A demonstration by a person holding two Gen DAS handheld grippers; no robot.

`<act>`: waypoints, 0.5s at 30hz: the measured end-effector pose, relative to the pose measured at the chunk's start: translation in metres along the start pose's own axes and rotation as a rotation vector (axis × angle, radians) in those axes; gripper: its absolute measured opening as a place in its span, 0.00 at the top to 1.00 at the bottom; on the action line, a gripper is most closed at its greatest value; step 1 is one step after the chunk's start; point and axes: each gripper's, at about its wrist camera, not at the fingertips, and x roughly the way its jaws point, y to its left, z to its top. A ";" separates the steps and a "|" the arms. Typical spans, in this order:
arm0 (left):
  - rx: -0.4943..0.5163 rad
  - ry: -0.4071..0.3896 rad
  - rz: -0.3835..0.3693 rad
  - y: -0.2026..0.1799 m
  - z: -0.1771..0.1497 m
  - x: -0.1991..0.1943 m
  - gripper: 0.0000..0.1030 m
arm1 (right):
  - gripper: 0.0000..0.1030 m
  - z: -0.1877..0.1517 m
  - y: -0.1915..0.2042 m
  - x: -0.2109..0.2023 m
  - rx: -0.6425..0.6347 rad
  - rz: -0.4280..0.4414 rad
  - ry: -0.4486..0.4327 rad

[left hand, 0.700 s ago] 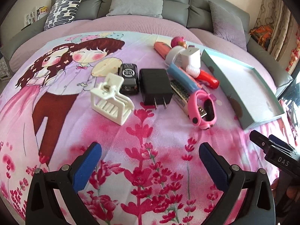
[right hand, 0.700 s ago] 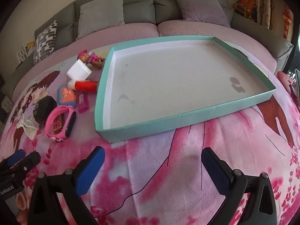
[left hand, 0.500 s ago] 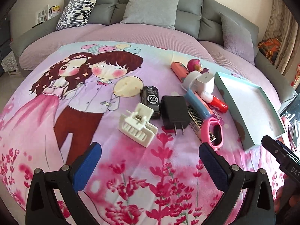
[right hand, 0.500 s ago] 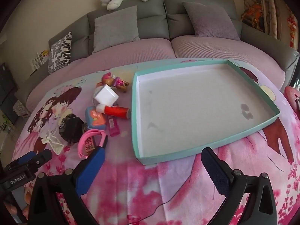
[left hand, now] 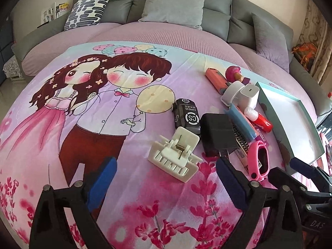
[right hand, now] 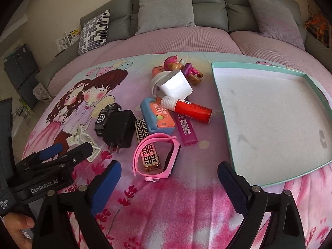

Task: Organize rigid objects
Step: 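Grasp the white hair clip with the left gripper while the right gripper grasps the pink watch band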

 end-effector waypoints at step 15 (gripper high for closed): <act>-0.012 0.010 -0.044 0.006 0.002 0.019 0.42 | 0.29 -0.001 0.015 0.031 -0.086 -0.068 -0.034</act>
